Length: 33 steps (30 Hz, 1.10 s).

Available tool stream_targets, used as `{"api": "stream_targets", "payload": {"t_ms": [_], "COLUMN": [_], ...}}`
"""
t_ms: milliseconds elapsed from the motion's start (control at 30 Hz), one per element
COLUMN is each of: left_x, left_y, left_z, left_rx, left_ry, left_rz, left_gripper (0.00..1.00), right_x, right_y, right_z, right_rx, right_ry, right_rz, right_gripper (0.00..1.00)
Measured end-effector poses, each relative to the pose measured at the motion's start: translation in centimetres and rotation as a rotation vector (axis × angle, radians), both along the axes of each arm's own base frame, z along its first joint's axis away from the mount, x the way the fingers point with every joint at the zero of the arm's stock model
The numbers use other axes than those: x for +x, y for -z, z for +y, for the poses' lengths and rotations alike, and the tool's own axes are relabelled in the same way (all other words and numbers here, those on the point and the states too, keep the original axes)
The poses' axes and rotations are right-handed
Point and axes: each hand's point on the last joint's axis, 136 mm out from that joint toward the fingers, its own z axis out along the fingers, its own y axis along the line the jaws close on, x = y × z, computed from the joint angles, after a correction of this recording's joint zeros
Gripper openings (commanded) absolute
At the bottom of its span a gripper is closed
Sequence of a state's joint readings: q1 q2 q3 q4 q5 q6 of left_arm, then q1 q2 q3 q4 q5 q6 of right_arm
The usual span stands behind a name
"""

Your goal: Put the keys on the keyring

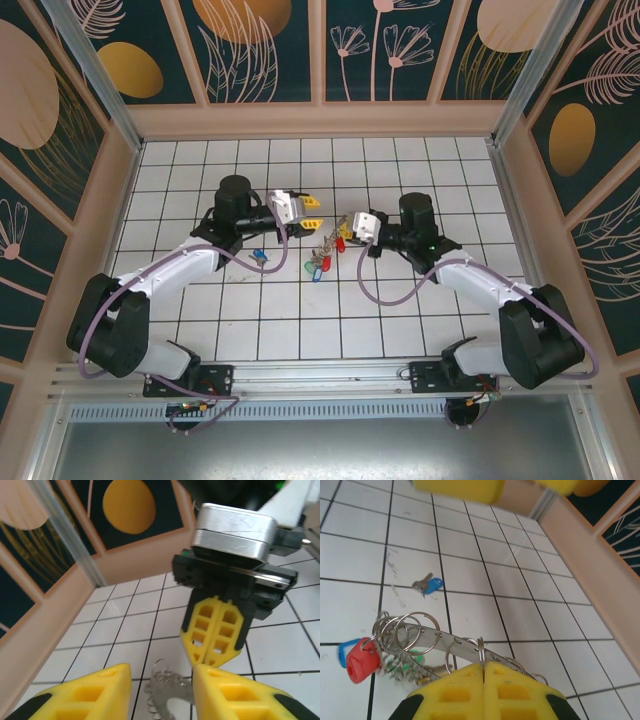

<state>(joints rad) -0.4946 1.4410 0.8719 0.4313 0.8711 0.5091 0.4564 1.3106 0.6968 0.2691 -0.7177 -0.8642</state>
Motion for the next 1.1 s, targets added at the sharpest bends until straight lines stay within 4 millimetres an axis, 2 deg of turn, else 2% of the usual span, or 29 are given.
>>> {"api": "stream_targets", "payload": {"t_ms": [200, 567, 867, 1000, 1100], "left_x": [-1.0, -2.5, -2.8, -2.7, -2.6], "left_y": [0.4, 1.9, 2.3, 2.3, 2.1], "left_z": [-0.3, -0.9, -1.0, -1.0, -0.8], "left_rx": [0.011, 0.063, 0.08, 0.08, 0.085], "left_ry": [0.052, 0.102, 0.113, 0.111, 0.093], "left_rz": [0.003, 0.001, -0.01, -0.01, -0.013], "left_gripper": [0.32, 0.25, 0.19, 0.2, 0.24], "right_x": [-0.5, -1.0, -1.6, -1.8, -1.8], "right_y": [-2.2, -4.1, -4.3, -4.2, -4.3], "right_z": [0.4, 0.9, 1.3, 1.4, 1.4], "right_rx": [0.041, 0.067, 0.065, 0.056, 0.047], "right_ry": [-0.051, -0.108, -0.13, -0.138, -0.142], "right_rz": [-0.013, -0.01, 0.005, 0.012, 0.009], "right_gripper": [0.0, 0.0, 0.0, 0.0, 0.0]}}
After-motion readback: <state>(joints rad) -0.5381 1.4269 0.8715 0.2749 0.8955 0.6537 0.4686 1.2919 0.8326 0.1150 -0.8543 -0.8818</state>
